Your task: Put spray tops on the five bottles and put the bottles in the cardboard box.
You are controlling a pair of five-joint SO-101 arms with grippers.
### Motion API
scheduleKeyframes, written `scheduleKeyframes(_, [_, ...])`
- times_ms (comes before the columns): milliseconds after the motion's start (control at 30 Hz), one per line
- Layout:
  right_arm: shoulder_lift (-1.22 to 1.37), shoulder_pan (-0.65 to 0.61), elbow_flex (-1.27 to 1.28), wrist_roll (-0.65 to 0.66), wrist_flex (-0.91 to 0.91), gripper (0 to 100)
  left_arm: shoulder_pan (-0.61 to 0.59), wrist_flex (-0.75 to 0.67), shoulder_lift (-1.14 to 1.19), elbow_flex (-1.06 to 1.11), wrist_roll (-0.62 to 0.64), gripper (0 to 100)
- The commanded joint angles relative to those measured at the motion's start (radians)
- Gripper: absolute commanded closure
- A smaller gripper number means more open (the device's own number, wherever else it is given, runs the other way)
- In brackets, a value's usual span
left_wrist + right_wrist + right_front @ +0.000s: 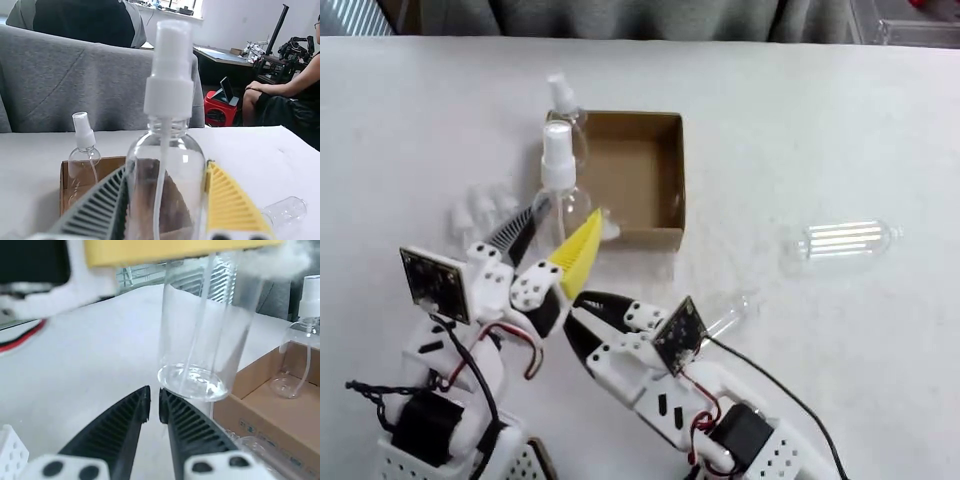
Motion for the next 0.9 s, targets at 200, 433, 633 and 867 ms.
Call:
scheduleKeyframes(200, [-0.021,0.012,0.003,0.011,-0.021,98.3,0.008,-0.064,-0.012,0.014,0.005,98])
scheduleKeyframes(433, [-0.024,0.070,0.008,0.011,-0.079,98.3,0.008,-0.028,-0.013,0.008,0.005,98])
scheduleKeyframes(633, [-0.024,0.097,0.008,0.011,-0.091,98.3,0.008,-0.012,-0.013,0.008,0.003,98])
scheduleKeyframes(867, [-0.024,0.097,0.008,0.011,-0.091,98.3,0.010,-0.011,-0.013,0.008,0.003,98])
